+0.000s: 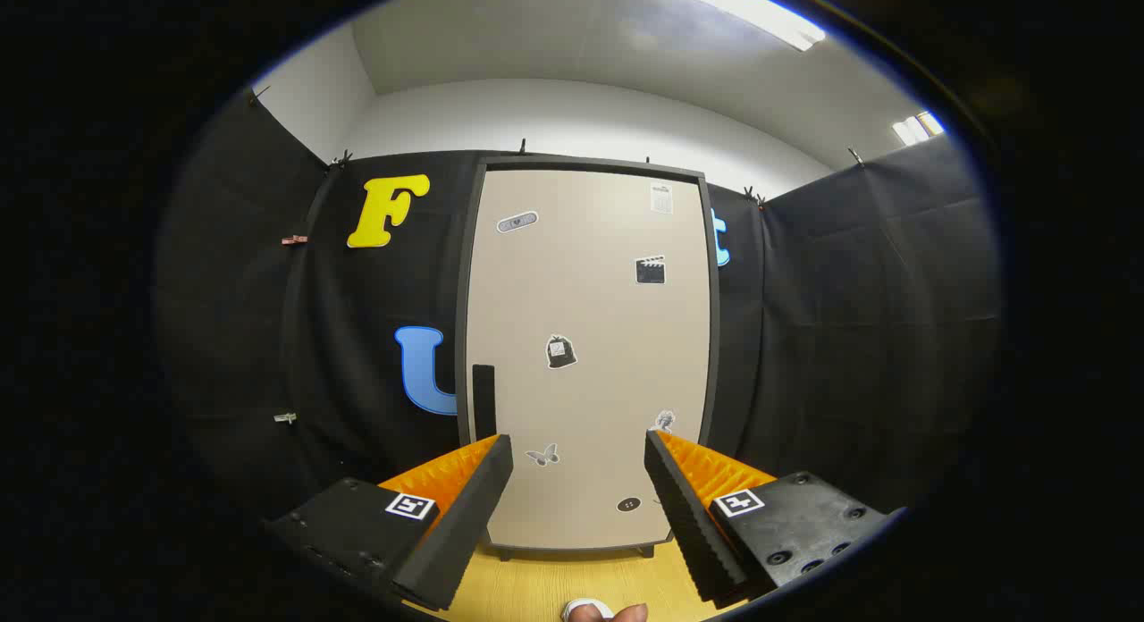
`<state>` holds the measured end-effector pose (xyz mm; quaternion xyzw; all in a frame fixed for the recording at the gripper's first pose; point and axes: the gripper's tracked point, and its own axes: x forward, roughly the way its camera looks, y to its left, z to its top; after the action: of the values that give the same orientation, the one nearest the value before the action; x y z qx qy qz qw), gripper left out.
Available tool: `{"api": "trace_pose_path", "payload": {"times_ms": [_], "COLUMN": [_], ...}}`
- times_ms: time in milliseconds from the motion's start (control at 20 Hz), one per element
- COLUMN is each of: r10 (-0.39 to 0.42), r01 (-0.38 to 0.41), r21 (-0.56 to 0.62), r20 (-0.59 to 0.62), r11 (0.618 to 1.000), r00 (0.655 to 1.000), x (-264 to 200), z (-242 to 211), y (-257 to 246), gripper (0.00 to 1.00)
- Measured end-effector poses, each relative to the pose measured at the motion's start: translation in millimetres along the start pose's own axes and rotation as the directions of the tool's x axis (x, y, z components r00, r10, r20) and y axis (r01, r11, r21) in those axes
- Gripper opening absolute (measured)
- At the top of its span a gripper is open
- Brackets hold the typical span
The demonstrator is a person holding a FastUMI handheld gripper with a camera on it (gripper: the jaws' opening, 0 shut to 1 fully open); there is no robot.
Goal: Open the shoe cabinet door, grab the shoes and put them into the shoe cabinet, then close the shoe cabinet door.
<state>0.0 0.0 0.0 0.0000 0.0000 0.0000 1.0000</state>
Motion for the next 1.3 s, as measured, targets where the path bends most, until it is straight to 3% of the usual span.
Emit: {"api": "trace_pose_path", "payload": {"times_ms": [950,1300], "r10": [0.0,0.078], "r01": [0.0,-0.079], "r21": [-0.001,0.025], "r20": [0.002,0.015], "r11": [1.0,0.997], "r00": [1.0,0.997], "x": [3,43], "z": [1,12], "y": [7,61], "gripper": [0.97,0.97]}}
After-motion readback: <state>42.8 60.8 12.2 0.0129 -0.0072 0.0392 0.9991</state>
